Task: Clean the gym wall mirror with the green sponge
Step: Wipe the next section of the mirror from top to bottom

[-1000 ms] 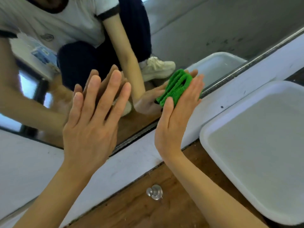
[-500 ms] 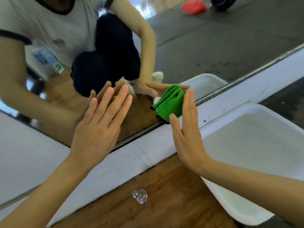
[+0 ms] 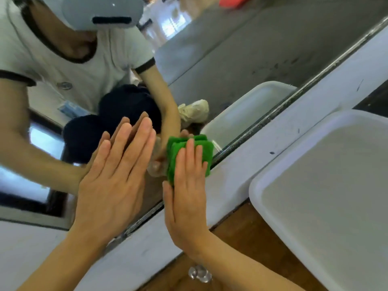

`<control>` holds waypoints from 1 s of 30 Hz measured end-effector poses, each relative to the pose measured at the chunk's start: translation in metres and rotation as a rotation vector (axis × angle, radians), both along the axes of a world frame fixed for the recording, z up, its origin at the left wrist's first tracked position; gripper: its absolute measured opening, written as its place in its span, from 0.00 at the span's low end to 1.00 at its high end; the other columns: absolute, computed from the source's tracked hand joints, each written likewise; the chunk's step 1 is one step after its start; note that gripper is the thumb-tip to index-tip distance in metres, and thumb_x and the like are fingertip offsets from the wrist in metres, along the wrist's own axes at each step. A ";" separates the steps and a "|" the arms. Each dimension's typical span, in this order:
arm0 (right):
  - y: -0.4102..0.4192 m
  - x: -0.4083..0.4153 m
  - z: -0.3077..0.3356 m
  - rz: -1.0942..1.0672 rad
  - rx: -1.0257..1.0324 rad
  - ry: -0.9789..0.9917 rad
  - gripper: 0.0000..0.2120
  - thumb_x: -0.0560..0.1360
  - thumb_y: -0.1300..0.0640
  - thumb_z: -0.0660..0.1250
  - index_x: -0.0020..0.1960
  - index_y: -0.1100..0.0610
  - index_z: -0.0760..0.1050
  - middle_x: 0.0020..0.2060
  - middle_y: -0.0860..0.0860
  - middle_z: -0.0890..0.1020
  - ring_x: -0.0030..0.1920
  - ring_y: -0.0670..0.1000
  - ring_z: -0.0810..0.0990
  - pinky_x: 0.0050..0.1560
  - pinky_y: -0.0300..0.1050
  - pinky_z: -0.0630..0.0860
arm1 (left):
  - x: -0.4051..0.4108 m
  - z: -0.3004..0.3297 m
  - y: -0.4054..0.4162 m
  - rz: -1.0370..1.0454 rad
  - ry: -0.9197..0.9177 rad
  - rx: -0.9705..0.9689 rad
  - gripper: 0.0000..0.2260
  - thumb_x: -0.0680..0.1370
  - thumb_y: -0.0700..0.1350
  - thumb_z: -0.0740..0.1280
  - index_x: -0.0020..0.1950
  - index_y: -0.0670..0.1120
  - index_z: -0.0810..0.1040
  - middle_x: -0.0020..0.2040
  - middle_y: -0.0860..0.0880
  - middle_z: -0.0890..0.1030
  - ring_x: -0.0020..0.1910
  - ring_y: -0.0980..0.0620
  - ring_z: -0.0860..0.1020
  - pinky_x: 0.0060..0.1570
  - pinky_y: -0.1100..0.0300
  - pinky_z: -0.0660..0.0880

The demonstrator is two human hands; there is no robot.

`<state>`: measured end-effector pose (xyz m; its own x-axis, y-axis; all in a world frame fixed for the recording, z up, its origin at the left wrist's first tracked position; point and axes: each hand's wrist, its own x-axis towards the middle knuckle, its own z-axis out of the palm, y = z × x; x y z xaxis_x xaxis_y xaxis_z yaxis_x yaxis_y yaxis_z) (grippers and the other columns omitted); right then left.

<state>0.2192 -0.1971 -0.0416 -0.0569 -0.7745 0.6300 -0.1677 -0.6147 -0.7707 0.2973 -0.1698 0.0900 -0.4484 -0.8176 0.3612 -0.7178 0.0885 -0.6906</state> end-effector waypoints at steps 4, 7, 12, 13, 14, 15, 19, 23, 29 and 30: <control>-0.037 -0.027 -0.014 -0.016 -0.290 0.289 0.33 0.81 0.60 0.59 0.81 0.57 0.48 0.82 0.51 0.46 0.81 0.51 0.42 0.80 0.47 0.40 | 0.001 -0.002 0.001 0.016 0.014 -0.018 0.27 0.83 0.38 0.53 0.83 0.39 0.52 0.84 0.46 0.47 0.83 0.46 0.45 0.80 0.49 0.43; -0.098 -0.056 0.018 -0.135 -0.120 -0.013 0.27 0.81 0.62 0.55 0.79 0.62 0.53 0.78 0.60 0.55 0.80 0.52 0.43 0.79 0.52 0.38 | 0.000 -0.005 0.000 0.033 0.011 -0.025 0.28 0.83 0.39 0.54 0.83 0.39 0.52 0.84 0.45 0.48 0.83 0.45 0.46 0.80 0.49 0.43; -0.065 -0.022 0.040 -0.160 0.063 -0.183 0.31 0.82 0.60 0.53 0.82 0.58 0.44 0.81 0.57 0.47 0.81 0.52 0.39 0.79 0.55 0.35 | 0.002 -0.008 -0.001 0.049 -0.011 -0.061 0.27 0.84 0.39 0.53 0.83 0.39 0.50 0.84 0.45 0.46 0.82 0.47 0.45 0.80 0.50 0.44; -0.046 -0.009 0.032 -0.136 -0.014 -0.048 0.34 0.81 0.60 0.54 0.82 0.56 0.42 0.82 0.52 0.44 0.81 0.50 0.39 0.79 0.53 0.35 | 0.002 -0.007 -0.001 0.045 0.001 -0.056 0.27 0.84 0.39 0.53 0.83 0.40 0.49 0.84 0.46 0.44 0.82 0.47 0.44 0.80 0.50 0.44; -0.032 -0.001 0.020 -0.112 -0.146 0.088 0.37 0.80 0.60 0.56 0.82 0.55 0.40 0.82 0.48 0.41 0.81 0.50 0.40 0.80 0.53 0.37 | 0.002 -0.007 -0.001 0.039 0.015 -0.047 0.28 0.84 0.40 0.53 0.83 0.39 0.48 0.84 0.45 0.43 0.82 0.48 0.44 0.80 0.51 0.44; -0.027 0.001 0.008 -0.095 -0.296 0.196 0.38 0.80 0.60 0.58 0.82 0.54 0.40 0.82 0.47 0.41 0.81 0.50 0.43 0.80 0.53 0.39 | 0.003 -0.007 -0.001 0.032 0.024 -0.042 0.28 0.84 0.40 0.53 0.83 0.39 0.47 0.83 0.45 0.42 0.82 0.48 0.44 0.80 0.51 0.44; -0.085 -0.044 0.010 -0.116 -0.511 0.250 0.30 0.83 0.59 0.56 0.81 0.53 0.47 0.82 0.46 0.43 0.81 0.47 0.43 0.79 0.55 0.39 | 0.002 -0.010 -0.001 0.038 0.029 -0.064 0.29 0.84 0.40 0.55 0.83 0.39 0.48 0.84 0.45 0.43 0.82 0.48 0.45 0.80 0.51 0.44; -0.142 -0.061 0.061 -0.282 -0.152 -0.232 0.23 0.84 0.58 0.53 0.76 0.60 0.51 0.75 0.59 0.50 0.77 0.40 0.36 0.78 0.65 0.37 | 0.000 -0.014 -0.002 0.046 0.043 -0.103 0.27 0.84 0.41 0.55 0.83 0.39 0.51 0.84 0.45 0.45 0.82 0.47 0.46 0.80 0.51 0.44; -0.047 -0.021 -0.027 -0.129 -0.228 0.133 0.28 0.86 0.56 0.48 0.82 0.51 0.39 0.82 0.47 0.40 0.81 0.51 0.41 0.79 0.54 0.38 | -0.001 -0.012 -0.001 0.034 0.078 -0.061 0.27 0.85 0.43 0.54 0.83 0.39 0.49 0.84 0.46 0.44 0.82 0.48 0.45 0.80 0.51 0.44; -0.046 -0.024 -0.038 -0.119 -0.254 0.186 0.28 0.87 0.56 0.48 0.82 0.51 0.39 0.82 0.46 0.40 0.81 0.51 0.42 0.80 0.54 0.39 | -0.001 -0.012 -0.001 0.031 0.084 -0.058 0.28 0.85 0.43 0.54 0.83 0.39 0.49 0.84 0.46 0.44 0.83 0.48 0.45 0.80 0.51 0.44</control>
